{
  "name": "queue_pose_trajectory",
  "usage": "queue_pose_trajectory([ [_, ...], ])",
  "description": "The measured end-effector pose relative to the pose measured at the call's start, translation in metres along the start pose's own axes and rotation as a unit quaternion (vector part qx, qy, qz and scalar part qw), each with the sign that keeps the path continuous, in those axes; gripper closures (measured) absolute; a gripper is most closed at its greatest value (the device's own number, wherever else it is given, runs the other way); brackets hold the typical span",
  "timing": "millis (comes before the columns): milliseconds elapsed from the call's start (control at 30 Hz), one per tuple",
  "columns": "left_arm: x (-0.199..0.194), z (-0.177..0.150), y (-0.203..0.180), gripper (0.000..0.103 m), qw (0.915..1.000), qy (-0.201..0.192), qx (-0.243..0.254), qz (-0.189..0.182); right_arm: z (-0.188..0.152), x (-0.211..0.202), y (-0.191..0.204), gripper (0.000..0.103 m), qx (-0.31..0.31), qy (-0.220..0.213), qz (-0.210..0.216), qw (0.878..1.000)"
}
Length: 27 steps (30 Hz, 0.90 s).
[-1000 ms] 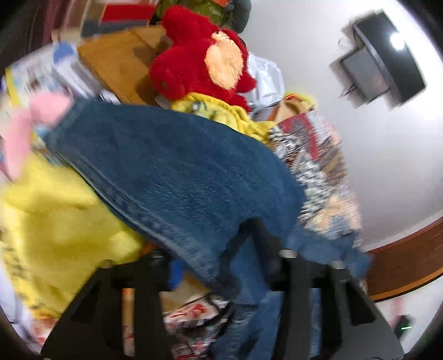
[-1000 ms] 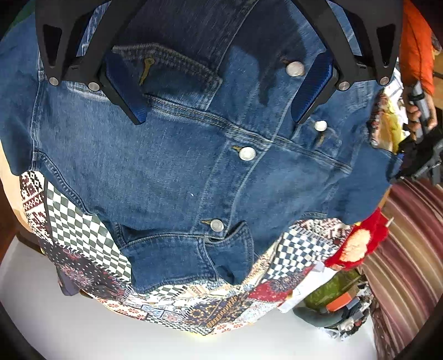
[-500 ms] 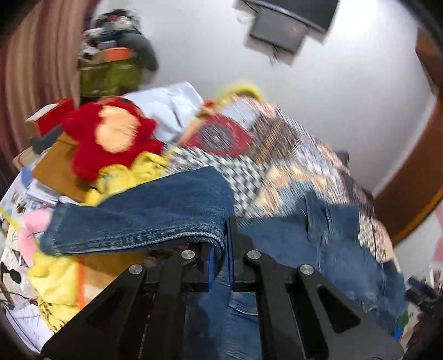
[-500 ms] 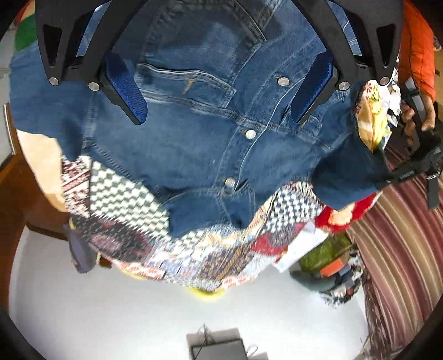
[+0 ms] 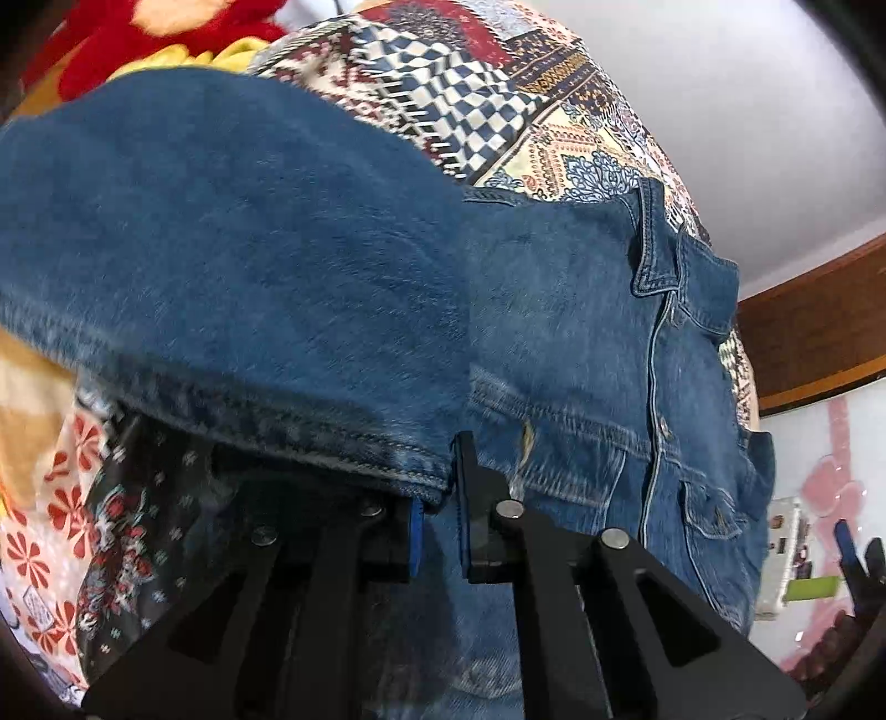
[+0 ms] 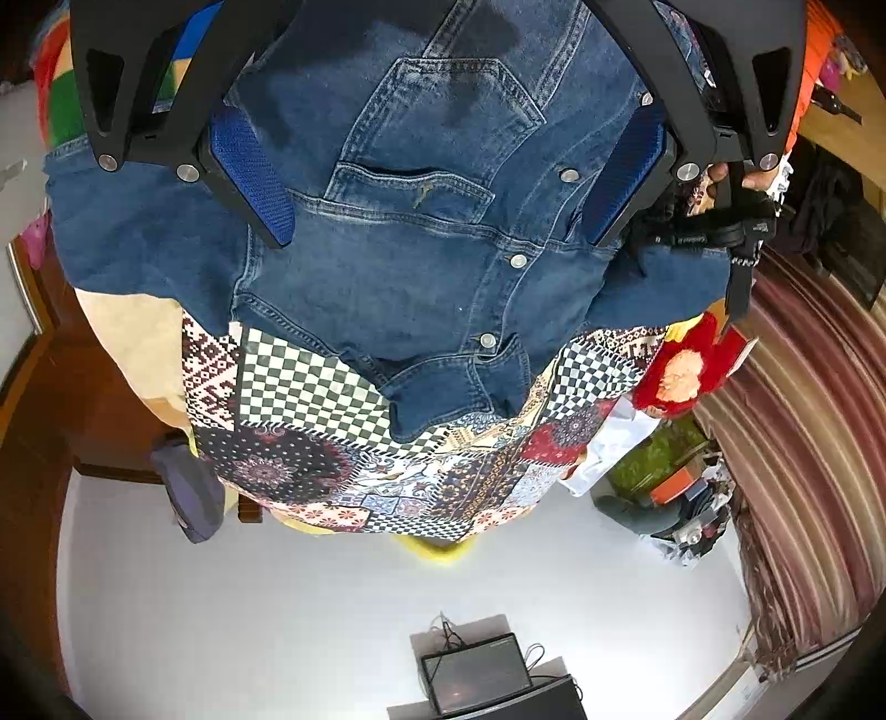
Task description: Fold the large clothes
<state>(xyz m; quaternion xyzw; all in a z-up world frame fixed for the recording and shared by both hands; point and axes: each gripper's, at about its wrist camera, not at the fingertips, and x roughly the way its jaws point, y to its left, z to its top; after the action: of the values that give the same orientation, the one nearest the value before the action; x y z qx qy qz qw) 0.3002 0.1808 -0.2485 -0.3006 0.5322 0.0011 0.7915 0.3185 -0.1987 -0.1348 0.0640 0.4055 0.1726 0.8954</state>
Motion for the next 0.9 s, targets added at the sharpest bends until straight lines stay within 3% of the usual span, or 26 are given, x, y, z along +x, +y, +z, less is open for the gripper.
queue_pose_trajectory([
  [133, -0.033, 0.001, 0.013, 0.052, 0.9992, -0.039, -0.011, -0.001, 0.002, 0.006, 0.011, 0.000, 0.000, 0.008, 0.010, 1.000],
  [233, -0.055, 0.008, 0.029, 0.049, 0.9973, -0.070, -0.021, -0.006, 0.003, 0.012, 0.027, 0.000, -0.021, 0.009, 0.010, 1.000],
  [467, -0.070, 0.041, 0.102, 0.049, 0.9885, -0.089, -0.115, -0.040, 0.006, 0.026, 0.058, 0.000, -0.046, 0.013, 0.014, 0.999],
  [633, -0.074, 0.056, 0.141, 0.049, 0.9801, -0.108, -0.165, -0.024, 0.005, 0.035, 0.063, 0.000, -0.057, 0.018, -0.002, 0.998],
  [700, -0.081, 0.056, 0.142, 0.065, 0.9784, -0.121, -0.168, 0.000, 0.006, 0.040, 0.060, 0.000, -0.058, 0.023, -0.009, 0.998],
  [733, -0.084, 0.056, 0.140, 0.079, 0.9781, -0.128, -0.163, 0.016, 0.006, 0.042, 0.058, 0.000, -0.057, 0.026, -0.012, 0.998],
  [767, -0.089, 0.057, 0.134, 0.085, 0.9776, -0.141, -0.151, 0.040, 0.006, 0.044, 0.056, 0.000, -0.055, 0.028, -0.013, 0.998],
  [900, -0.109, 0.057, 0.092, 0.090, 0.9735, -0.186, -0.083, 0.105, 0.008, 0.049, 0.045, 0.000, -0.040, 0.032, -0.011, 0.999],
])
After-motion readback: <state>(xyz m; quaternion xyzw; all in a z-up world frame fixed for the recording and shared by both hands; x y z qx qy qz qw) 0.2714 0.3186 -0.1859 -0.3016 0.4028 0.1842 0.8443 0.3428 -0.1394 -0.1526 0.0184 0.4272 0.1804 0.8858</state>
